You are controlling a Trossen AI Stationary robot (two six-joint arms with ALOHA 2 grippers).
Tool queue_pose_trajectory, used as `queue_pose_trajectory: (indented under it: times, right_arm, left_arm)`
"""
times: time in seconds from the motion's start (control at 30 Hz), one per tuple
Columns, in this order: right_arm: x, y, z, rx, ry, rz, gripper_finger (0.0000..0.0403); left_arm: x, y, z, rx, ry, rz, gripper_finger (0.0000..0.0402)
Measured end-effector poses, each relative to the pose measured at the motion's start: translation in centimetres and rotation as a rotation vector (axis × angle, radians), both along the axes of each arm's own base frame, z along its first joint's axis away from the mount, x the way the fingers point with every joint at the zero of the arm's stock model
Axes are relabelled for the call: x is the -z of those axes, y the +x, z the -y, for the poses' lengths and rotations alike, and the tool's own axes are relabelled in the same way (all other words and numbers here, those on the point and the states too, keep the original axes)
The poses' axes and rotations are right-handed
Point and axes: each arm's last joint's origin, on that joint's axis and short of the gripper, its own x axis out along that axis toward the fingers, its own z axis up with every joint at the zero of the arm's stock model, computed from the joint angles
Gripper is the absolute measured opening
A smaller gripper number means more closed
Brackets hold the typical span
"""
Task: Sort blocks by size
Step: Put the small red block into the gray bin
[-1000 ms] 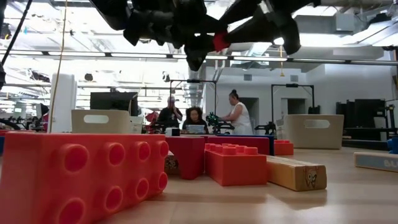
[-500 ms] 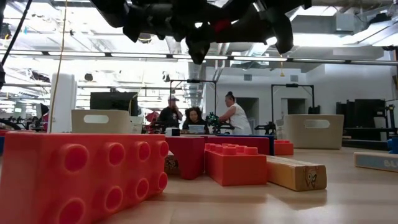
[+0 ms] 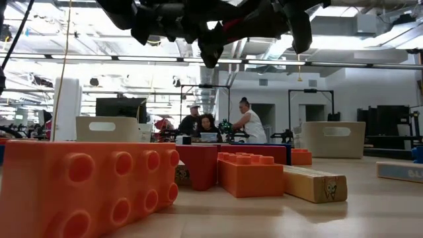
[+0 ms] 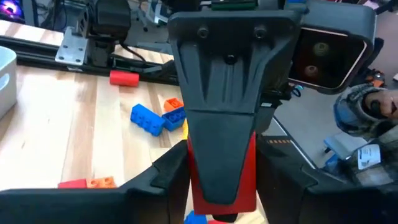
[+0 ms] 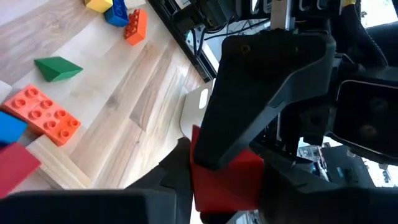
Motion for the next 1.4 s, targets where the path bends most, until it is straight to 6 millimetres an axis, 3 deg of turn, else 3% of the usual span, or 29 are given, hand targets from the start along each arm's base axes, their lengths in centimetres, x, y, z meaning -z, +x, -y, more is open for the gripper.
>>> queue_pose_trajectory:
  times: [0.3, 0.5, 0.6, 0.97, 1.4]
  right_arm:
    - [0.0, -0.2, -0.2, 0.004, 0.035, 0.003, 0.0146]
    - [0.1, -1.1, -0.7, 0.072, 0.015, -0.032, 0.0150]
    - [-0.3, -2.2, 0.2, 0.141, 0.073, -0.064, 0.0151]
    - [-0.2, -6.5, 8.8, 0.672, 0.349, -0.204, 0.0155]
    - [3.4, -10.7, 18.2, 1.168, 0.555, -0.201, 0.0157]
  left_arm:
    - [-1.1, -1.0, -1.2, -0.030, 0.052, 0.008, 0.0242]
    - [-2.4, -3.3, -2.2, -0.068, 0.133, -0.073, 0.0249]
    - [-3.0, -4.6, -2.3, -0.140, 0.207, -0.127, 0.0248]
    - [-2.3, -6.2, -2.4, -0.266, 0.333, -0.287, 0.0248]
    - [1.9, -7.0, -1.1, -0.328, 0.348, -0.326, 0.0248]
